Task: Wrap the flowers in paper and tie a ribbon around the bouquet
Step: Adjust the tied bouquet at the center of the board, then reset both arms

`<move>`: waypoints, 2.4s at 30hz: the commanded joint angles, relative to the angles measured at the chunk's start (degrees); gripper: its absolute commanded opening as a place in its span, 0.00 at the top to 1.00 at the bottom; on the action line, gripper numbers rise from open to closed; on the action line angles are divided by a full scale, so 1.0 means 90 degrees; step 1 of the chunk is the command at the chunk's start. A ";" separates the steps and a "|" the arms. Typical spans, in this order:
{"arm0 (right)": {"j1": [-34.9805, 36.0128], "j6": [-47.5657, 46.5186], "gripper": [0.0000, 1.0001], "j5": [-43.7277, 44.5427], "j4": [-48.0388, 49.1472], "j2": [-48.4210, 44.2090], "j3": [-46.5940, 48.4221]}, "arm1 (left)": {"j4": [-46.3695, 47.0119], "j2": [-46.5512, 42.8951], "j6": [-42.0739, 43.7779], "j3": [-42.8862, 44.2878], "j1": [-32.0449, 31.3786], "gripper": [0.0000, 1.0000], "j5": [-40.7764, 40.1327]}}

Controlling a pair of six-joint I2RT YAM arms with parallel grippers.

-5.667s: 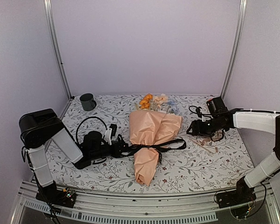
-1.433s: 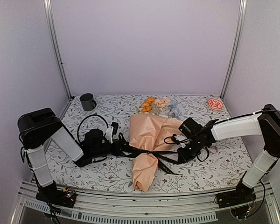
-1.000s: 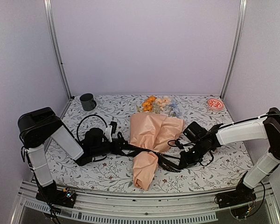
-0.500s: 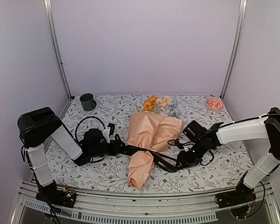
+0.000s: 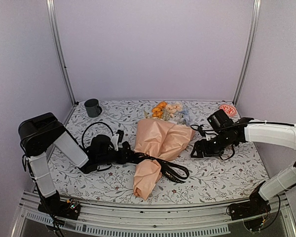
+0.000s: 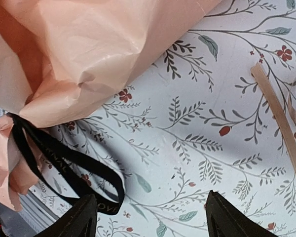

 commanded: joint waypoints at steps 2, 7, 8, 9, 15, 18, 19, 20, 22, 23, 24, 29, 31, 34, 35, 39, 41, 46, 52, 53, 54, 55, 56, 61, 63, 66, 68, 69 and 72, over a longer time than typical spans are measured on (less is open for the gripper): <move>-0.0121 -0.0023 0.33 0.0511 0.0675 0.1098 0.0492 | -0.0367 0.0061 0.0152 0.0338 -0.0330 0.83 0.0042; -0.0132 -0.0259 0.42 0.0455 0.1019 0.2285 0.1419 | -0.0372 0.0059 0.0106 0.0346 -0.0468 0.83 0.0249; -0.0132 -0.0318 0.42 0.0489 0.1074 0.2470 0.1602 | -0.0366 0.0060 0.0115 0.0351 -0.0505 0.83 0.0317; -0.0132 -0.0358 0.43 0.0514 0.1109 0.2693 0.1809 | -0.0356 0.0076 0.0122 0.0377 -0.0558 0.83 0.0361; -0.0132 -0.0689 0.43 0.0431 0.1105 0.3815 0.3130 | 0.0144 0.0311 0.0150 0.0620 -0.0953 0.80 0.0971; -0.0210 -0.0679 0.43 0.0663 0.1074 0.3759 0.3318 | 0.0513 0.0032 -0.0192 0.0176 -0.0913 0.74 0.0768; -0.0302 -0.0668 0.42 0.0708 0.1074 0.3654 0.3263 | 0.0500 -0.0138 -0.0227 0.0016 -0.0859 0.72 0.0607; -0.0395 -0.0647 0.42 0.0741 0.1073 0.3525 0.3167 | 0.0428 -0.0325 -0.0244 -0.0158 -0.0836 0.69 0.0403; -0.0580 -0.0619 0.41 0.0783 0.1087 0.3225 0.2888 | 0.0198 -0.0808 -0.0245 -0.0482 -0.0798 0.64 -0.0057; -0.0671 -0.0607 0.41 0.0801 0.1099 0.3037 0.2739 | 0.0035 -0.1084 -0.0246 -0.0645 -0.0778 0.62 -0.0294; -0.0750 -0.0601 0.41 0.0813 0.1123 0.2848 0.2545 | -0.0145 -0.1388 -0.0239 -0.0783 -0.0750 0.60 -0.0635; -0.1118 -0.0448 0.38 0.0768 0.1294 0.1811 0.1622 | -0.1973 -0.2865 -0.0191 -0.1057 -0.0478 0.47 -0.1816; -0.1182 -0.0413 0.37 0.0637 0.1367 0.1520 0.1361 | -0.2696 -0.3401 -0.0114 -0.1042 -0.0330 0.41 -0.2145; -0.1187 -0.0392 0.37 0.0108 0.1508 0.1404 0.1087 | -0.3479 -0.4191 -0.0011 -0.1072 -0.0087 0.29 -0.2510; -0.1162 -0.0315 0.39 -0.0176 0.1666 0.1452 0.0926 | -0.3698 -0.4437 -0.0002 -0.1103 0.0004 0.27 -0.2606; -0.0606 -0.0112 0.41 -0.0646 0.1863 0.1782 0.0681 | -0.4260 -0.5450 0.0062 -0.1269 0.0341 0.23 -0.2887; -0.0176 -0.0067 0.42 -0.0421 0.1763 0.1923 0.0663 | -0.4416 -0.5818 0.0124 -0.1341 0.0430 0.22 -0.2907; 0.0935 0.0208 0.42 -0.0502 0.1803 0.2077 0.0533 | -0.4659 -0.6116 0.0312 -0.1376 0.0633 0.20 -0.2662; 0.1916 0.0358 0.42 -0.0667 0.1729 0.2106 0.0772 | -0.4714 -0.5628 0.0474 -0.1154 0.0918 0.20 -0.2183; 0.1929 0.0360 0.42 -0.0639 0.1677 0.2046 0.0776 | -0.4702 -0.5540 0.0510 -0.1098 0.0956 0.20 -0.2112; 0.1917 0.0374 0.42 -0.0505 0.1566 0.1952 0.0781 | -0.4701 -0.5452 0.0543 -0.1038 0.0988 0.20 -0.2053; 0.1862 0.0374 0.42 -0.0320 0.1455 0.1827 0.0763 | -0.4700 -0.5378 0.0596 -0.0987 0.1017 0.20 -0.2012; 0.1733 0.0364 0.42 -0.0197 0.1384 0.1678 0.0715 | -0.4708 -0.5314 0.0651 -0.0923 0.1047 0.20 -0.1982; 0.0197 0.0183 0.37 0.0034 0.1425 0.0400 0.0044 | -0.4739 -0.5216 0.0898 -0.0816 0.1280 0.17 -0.1879; -0.0540 0.0041 0.32 0.0273 0.1559 -0.0245 -0.0197 | -0.4754 -0.5235 0.0947 -0.0815 0.1438 0.15 -0.1817; -0.2064 -0.0048 0.22 0.0109 0.1964 -0.1227 -0.0557 | -0.4759 -0.5266 0.1027 -0.0824 0.1690 0.13 -0.1708; -0.3021 0.0019 0.14 -0.0051 0.2415 -0.1815 -0.0851 | -0.4752 -0.5256 0.1081 -0.0826 0.1859 0.10 -0.1685; -0.3354 0.0081 0.10 0.0007 0.2747 -0.2151 -0.0983 | -0.4745 -0.5242 0.1101 -0.0813 0.1954 0.09 -0.1697; -0.3707 0.0126 0.01 0.0731 0.3436 -0.2567 -0.1360 | -0.4699 -0.5144 0.1232 -0.0742 0.2286 0.04 -0.1872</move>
